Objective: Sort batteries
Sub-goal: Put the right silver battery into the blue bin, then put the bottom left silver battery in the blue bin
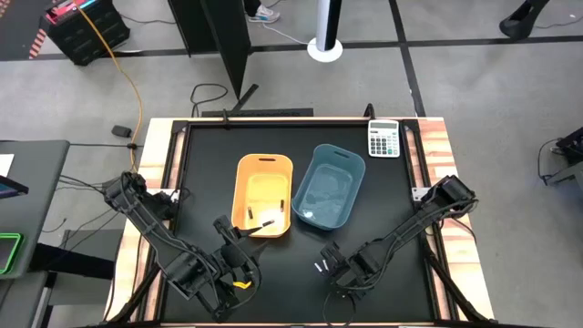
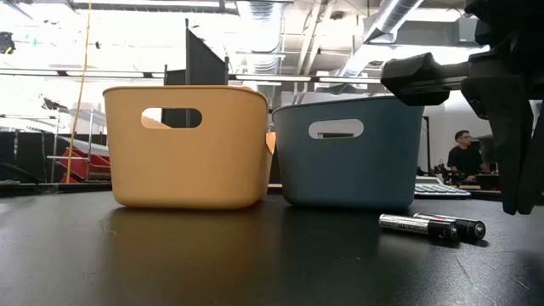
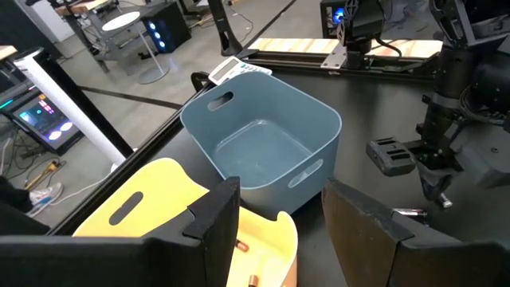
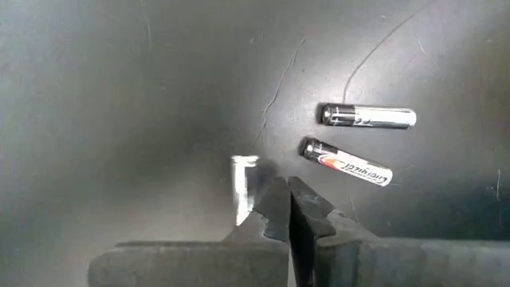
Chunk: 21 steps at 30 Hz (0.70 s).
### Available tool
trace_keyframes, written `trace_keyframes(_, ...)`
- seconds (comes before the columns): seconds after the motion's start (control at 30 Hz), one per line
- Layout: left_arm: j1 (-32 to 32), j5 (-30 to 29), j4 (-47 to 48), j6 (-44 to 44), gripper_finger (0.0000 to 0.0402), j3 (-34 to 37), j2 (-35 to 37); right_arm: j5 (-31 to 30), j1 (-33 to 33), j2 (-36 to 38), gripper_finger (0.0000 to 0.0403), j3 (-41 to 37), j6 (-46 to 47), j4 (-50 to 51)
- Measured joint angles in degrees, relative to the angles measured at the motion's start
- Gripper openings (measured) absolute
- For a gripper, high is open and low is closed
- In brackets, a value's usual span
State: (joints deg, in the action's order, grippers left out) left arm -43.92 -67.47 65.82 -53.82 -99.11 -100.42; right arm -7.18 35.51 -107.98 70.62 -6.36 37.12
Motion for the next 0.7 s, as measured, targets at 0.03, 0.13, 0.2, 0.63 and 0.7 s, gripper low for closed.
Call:
trace_keyframes(0.03,0.0,0.01,0.0,0.0,0.0173,0.0,0.0,0.0,0.0,0.0,0.0012,-0.01,0.35,0.25)
trace_keyframes(0.13,0.0,0.01,0.02,0.0,0.0173,0.0,0.0,0.0,0.0,0.02,0.0027,-0.01,1.73,1.0)
trace_keyframes(0.2,0.02,0.01,0.02,0.0,0.0173,0.0,0.0,-0.04,0.19,0.54,0.0051,-0.01,3.25,3.72)
trace_keyframes(0.63,0.0,0.06,0.31,0.26,0.0173,0.0,0.02,-3.39,11.75,1.26,0.0232,-0.61,15.54,6.04)
trace_keyframes(0.7,0.02,0.06,0.25,0.5,0.0173,0.0,0.02,-4.74,12.18,0.18,0.0232,-0.63,16.73,5.97)
